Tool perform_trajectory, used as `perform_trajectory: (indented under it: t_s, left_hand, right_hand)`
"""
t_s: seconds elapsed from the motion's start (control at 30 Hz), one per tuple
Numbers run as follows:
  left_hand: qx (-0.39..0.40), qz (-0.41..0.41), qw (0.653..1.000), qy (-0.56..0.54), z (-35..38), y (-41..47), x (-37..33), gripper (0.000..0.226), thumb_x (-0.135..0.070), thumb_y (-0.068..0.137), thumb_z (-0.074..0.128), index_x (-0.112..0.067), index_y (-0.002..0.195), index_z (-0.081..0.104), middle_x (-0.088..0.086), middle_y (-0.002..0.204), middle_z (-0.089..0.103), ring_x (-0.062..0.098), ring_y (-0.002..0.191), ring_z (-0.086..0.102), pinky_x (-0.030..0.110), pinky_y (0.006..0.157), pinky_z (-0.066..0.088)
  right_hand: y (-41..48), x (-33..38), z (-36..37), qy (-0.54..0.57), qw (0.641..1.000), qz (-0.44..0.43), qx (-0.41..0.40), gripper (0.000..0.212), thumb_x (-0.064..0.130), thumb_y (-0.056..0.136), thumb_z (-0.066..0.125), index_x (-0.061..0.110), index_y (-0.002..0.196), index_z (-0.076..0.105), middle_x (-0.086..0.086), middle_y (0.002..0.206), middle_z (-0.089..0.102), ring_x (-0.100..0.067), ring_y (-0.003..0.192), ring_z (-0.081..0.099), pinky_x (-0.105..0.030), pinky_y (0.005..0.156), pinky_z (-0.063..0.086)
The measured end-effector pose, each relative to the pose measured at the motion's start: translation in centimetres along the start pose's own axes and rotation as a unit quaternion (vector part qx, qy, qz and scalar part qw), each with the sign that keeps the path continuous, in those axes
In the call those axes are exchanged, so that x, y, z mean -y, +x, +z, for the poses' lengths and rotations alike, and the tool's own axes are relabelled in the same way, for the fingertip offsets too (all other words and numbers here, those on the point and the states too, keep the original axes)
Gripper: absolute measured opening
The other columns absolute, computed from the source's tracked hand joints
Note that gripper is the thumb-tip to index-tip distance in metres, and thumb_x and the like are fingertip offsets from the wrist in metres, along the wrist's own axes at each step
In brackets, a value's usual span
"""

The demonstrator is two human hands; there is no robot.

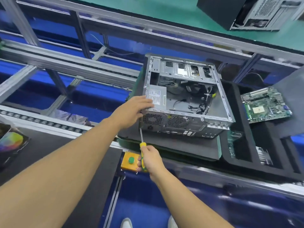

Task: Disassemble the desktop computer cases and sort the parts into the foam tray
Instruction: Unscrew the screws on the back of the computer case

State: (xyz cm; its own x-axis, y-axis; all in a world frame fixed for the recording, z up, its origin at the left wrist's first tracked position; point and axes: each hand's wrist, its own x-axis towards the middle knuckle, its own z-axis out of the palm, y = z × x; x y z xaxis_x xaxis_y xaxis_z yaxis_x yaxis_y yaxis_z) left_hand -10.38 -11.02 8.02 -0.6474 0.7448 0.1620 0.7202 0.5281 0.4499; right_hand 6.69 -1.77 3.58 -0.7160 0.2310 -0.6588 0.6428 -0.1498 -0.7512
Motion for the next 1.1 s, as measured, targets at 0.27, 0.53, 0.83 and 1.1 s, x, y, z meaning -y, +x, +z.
perform_trajectory:
  t_s: [0.27,0.53,0.83,1.1]
  left_hand:
    - [-0.040,0.023,0.999,-0.014,0.6,-0.1,0.4,0.054,0.003,0.091,0.066,-0.017,0.141,0.057,-0.004,0.150,0.049,0.021,0.146,0.031,0.031,0.121,0.021]
    - [-0.026,0.023,0.999,0.014,0.7,0.1,0.6,0.055,-0.001,0.092,0.066,-0.020,0.142,0.055,-0.007,0.149,0.049,0.022,0.145,0.031,0.031,0.119,0.024]
    - [-0.017,0.013,0.999,0.034,0.5,0.3,0.3,0.055,-0.002,0.092,0.067,-0.022,0.142,0.055,-0.009,0.149,0.049,0.021,0.144,0.031,0.032,0.120,0.023]
    - [-0.018,0.011,0.999,0.043,0.5,0.2,0.1,0.054,-0.001,0.094,0.063,-0.022,0.143,0.054,-0.008,0.151,0.047,0.020,0.145,0.030,0.028,0.119,0.022]
  right_hand:
    - [2.6,-2.5,2.7,-0.018,0.998,0.005,-0.063,0.012,0.026,0.105,0.036,0.021,0.105,0.047,-0.005,0.089,0.055,-0.017,0.065,0.050,-0.025,0.045,0.042]
    - [3.4,-3.5,3.2,-0.051,0.993,-0.032,-0.098,0.007,0.029,0.103,0.038,0.028,0.106,0.045,-0.004,0.086,0.057,-0.019,0.070,0.050,-0.034,0.057,0.043]
    - [3.3,-3.2,3.0,-0.048,0.993,-0.014,-0.106,0.010,0.034,0.105,0.037,0.029,0.110,0.045,-0.003,0.086,0.057,-0.018,0.071,0.051,-0.036,0.061,0.044]
    - [3.4,-3.2,2.8,-0.106,0.987,-0.019,-0.122,0.015,0.036,0.104,0.036,0.030,0.114,0.045,-0.002,0.095,0.061,-0.020,0.077,0.057,-0.038,0.068,0.051]
